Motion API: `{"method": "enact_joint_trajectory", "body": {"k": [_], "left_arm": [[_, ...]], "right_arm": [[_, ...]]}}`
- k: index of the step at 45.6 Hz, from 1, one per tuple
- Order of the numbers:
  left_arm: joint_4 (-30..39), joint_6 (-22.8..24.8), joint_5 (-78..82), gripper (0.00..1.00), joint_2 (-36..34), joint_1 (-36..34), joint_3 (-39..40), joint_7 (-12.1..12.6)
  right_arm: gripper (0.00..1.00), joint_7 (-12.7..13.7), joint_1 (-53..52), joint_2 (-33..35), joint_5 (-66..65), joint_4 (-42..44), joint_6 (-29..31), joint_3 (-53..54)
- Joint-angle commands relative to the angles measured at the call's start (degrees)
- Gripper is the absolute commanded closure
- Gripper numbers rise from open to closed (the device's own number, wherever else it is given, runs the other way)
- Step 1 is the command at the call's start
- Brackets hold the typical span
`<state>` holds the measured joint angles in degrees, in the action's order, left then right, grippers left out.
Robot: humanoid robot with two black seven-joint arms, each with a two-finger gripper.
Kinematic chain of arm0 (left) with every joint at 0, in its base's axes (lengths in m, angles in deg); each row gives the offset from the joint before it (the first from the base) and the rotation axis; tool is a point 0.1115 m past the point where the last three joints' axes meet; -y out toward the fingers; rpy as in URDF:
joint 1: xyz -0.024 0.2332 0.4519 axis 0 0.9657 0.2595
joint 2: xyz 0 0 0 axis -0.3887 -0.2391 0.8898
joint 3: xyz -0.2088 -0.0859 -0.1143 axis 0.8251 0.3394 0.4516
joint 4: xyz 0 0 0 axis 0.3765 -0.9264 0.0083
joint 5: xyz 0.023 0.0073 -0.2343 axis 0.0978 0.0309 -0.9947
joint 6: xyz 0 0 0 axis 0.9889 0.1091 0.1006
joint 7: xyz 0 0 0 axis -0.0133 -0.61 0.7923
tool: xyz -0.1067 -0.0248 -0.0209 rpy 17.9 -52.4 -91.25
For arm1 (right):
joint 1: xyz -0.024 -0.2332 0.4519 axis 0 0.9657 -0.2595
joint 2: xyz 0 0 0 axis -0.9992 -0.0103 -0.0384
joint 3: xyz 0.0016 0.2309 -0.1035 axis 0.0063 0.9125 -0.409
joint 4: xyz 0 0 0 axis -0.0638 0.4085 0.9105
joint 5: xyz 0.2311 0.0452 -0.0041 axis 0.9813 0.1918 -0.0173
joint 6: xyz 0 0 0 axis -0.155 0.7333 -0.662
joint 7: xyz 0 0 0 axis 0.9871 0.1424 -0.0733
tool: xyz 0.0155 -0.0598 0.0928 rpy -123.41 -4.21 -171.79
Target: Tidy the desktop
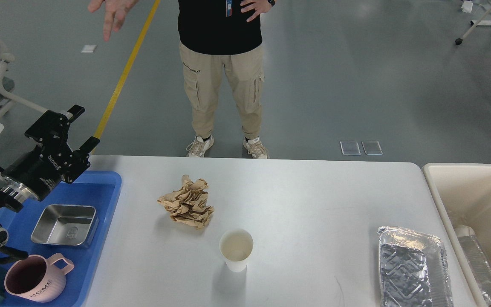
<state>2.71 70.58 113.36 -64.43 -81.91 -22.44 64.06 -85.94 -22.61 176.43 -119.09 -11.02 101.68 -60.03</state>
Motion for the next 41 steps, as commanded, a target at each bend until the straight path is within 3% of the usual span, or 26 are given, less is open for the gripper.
{"method": "enact_joint_trajectory", "body": {"k": [1, 17, 30, 41], "left_arm": [[0.0, -0.1, 0.0, 0.03, 0.4, 0.3, -0.1, 0.1], [-0.7, 1.6, -0.8, 0.03, 1.6, -0.2, 1.3, -0.7], [-1.6, 2.4, -21.2, 0.03, 8.7, -0.1, 2.8, -0.3], [-2.6, 2.5, -24.6, 0.03, 11.6, -0.2, 5.0, 0.0]], "right_arm": [[0.00, 0.0, -0.1, 1.3, 0.1, -2.9, -1.6, -1.0], [0.00, 0.0, -0.1, 1.5, 0.2, -5.4, -3.6, -1.7], [0.00, 0.0, -0.1, 2.4, 0.3, -5.5, -3.6, -2.5], [0.00, 0.0, -0.1, 2.9, 0.2, -5.5, -3.6, -3.9]]}}
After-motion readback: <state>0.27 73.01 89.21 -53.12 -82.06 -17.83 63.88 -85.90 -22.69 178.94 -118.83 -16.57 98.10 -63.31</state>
